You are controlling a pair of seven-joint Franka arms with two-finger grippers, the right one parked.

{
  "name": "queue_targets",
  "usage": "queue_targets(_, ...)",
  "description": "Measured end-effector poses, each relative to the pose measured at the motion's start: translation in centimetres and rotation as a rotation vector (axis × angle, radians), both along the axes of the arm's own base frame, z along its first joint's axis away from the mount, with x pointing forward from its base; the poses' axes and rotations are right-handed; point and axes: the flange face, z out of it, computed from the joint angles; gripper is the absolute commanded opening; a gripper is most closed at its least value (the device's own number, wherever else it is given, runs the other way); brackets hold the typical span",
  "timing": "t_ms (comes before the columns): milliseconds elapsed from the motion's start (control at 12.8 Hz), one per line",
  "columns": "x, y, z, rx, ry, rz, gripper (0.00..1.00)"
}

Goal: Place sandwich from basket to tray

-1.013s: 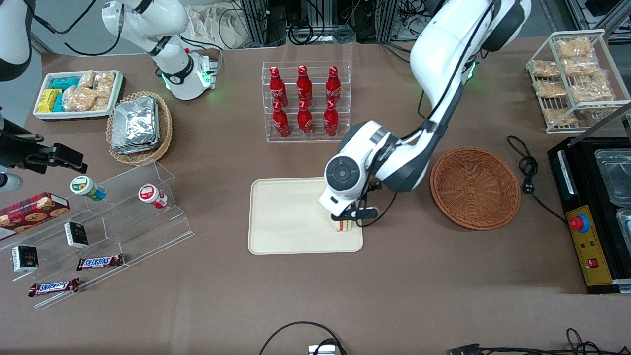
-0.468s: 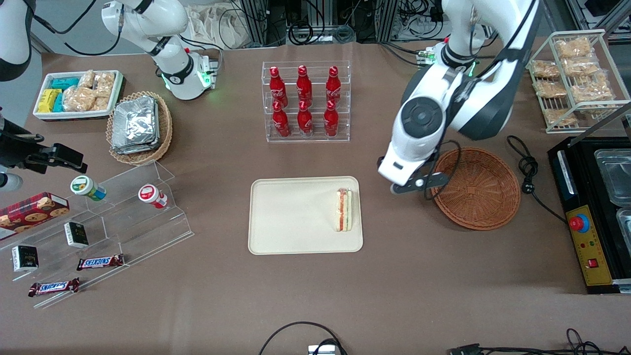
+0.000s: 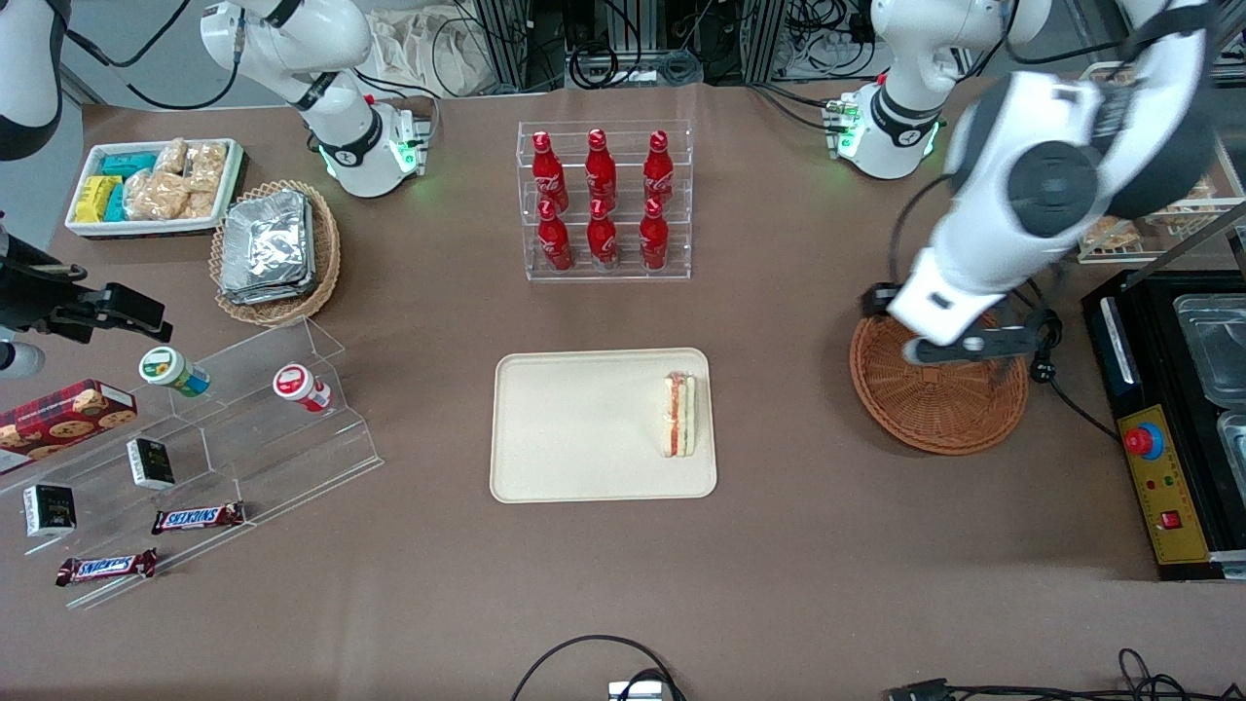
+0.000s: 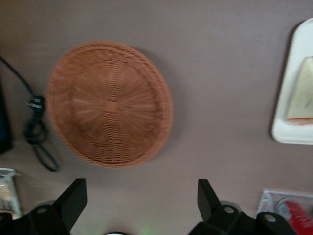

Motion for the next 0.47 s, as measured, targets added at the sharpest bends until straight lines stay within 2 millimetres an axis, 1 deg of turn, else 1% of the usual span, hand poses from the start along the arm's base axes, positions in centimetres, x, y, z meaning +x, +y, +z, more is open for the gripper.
queue_targets(78,0.2,3.7,0.8,-0.017,0.008,-0.032,1.0)
queue_targets(156,0.3,6.7,1.5,-0.033,0.013,-0.061,1.0)
queue_targets(234,0.4,8.7,1.9,-0.044,0.011,-0.075,1.0)
queue_targets(312,0.4,9.6,2.4,-0.048,0.012,-0.081,1.0)
queue_targets(468,1.0,9.6,4.0,-0.054,0.008,-0.099,1.0)
